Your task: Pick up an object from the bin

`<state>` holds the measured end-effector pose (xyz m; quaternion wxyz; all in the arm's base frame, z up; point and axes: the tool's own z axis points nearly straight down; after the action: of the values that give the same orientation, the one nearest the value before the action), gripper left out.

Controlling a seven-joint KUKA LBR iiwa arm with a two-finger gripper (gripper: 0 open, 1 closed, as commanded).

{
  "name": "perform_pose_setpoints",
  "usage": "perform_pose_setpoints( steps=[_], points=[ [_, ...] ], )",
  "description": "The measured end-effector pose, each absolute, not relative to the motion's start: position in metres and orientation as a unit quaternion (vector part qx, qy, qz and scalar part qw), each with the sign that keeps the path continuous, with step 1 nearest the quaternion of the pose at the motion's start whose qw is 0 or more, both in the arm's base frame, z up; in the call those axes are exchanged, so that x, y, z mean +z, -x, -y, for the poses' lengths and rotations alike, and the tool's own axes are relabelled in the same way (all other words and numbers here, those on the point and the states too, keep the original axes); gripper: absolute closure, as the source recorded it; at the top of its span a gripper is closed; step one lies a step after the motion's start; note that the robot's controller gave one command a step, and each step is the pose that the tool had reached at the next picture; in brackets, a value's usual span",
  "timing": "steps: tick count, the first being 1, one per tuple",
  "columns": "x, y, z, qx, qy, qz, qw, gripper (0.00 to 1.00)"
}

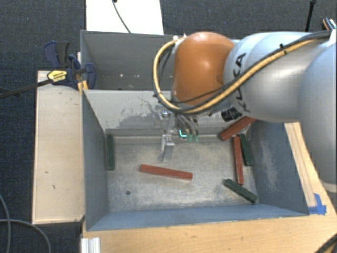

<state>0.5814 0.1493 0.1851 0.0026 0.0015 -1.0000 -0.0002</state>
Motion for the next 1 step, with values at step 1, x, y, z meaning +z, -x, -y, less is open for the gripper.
perform_pose_setpoints(
  steps=[1],
  points=[
    [0.0665, -0.5875, -0.1278, 0.000, 0.026, 1.000, 0.002, 0.00]
  ],
)
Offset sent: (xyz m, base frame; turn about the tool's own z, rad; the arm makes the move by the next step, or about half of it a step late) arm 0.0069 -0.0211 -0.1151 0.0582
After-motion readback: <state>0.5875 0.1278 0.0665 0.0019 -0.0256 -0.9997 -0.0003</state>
